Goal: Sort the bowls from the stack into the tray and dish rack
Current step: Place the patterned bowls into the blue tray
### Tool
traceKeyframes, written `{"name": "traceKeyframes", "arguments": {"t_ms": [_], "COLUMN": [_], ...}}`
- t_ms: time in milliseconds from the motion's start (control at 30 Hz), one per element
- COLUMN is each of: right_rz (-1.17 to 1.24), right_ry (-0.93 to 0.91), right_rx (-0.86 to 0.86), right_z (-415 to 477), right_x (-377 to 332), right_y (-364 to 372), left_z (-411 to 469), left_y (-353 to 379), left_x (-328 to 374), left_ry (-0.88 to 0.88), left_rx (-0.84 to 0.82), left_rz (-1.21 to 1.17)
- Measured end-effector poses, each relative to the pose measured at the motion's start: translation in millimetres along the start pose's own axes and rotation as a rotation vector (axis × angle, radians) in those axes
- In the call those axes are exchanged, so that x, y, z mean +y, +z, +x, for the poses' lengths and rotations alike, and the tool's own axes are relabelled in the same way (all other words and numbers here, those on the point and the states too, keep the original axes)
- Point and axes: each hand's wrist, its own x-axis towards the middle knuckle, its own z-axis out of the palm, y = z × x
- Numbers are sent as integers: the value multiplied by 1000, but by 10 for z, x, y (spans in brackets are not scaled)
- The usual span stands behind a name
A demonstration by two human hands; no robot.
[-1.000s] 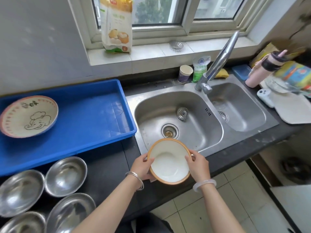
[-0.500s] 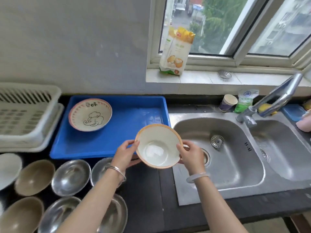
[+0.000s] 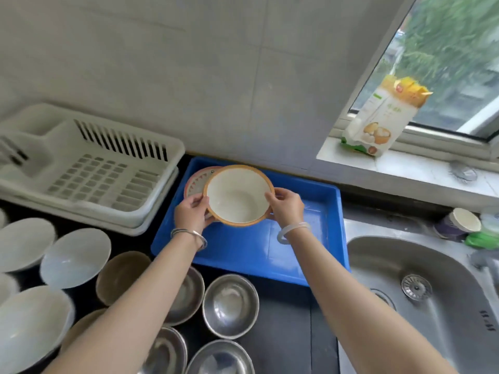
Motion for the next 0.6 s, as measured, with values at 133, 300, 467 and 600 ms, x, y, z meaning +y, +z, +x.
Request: {"name": "traceKeyframes", "arguments": {"t_ms": [133, 300, 467, 600], "right_rz": [-58, -110, -206, -258], "right_ry": [10, 43, 39, 17], "right_rx": [-14, -41, -53, -67], "right_z": [280, 473, 562, 602], "right_x": [-50, -41, 17, 39], "right_y": [307, 572, 724, 779], "left_z": [367, 685, 901, 998], "left_y": [7, -14, -67, -89], "left_x": [-7, -75, -157, -206], "left_ry": [2, 0, -31, -38], "left_rx": [42, 60, 73, 70], "left_rz": [58, 58, 135, 164]}}
